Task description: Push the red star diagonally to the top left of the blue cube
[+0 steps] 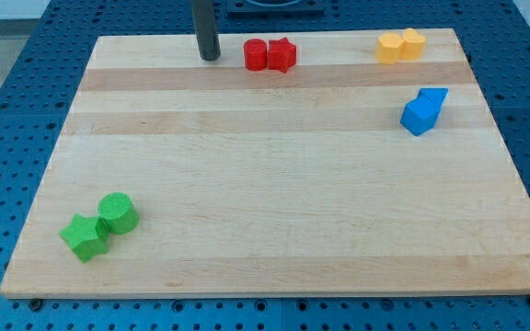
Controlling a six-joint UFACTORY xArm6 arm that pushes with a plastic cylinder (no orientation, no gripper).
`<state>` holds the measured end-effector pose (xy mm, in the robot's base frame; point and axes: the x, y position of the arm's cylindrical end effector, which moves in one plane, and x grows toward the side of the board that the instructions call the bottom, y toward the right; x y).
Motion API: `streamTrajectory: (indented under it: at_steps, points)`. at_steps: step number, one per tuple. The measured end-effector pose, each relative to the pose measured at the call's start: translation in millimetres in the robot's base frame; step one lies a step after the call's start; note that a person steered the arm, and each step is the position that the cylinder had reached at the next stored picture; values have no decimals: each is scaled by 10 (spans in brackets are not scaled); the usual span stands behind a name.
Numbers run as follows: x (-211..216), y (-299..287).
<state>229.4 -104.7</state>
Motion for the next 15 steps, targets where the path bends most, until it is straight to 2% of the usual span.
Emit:
streamTrajectory:
  at_steps: [4, 6, 11, 13, 15]
  points:
    - [-28, 1268]
    - [224, 1169]
    - [1300, 1121]
    - [1403, 1588]
    - [1174, 1659]
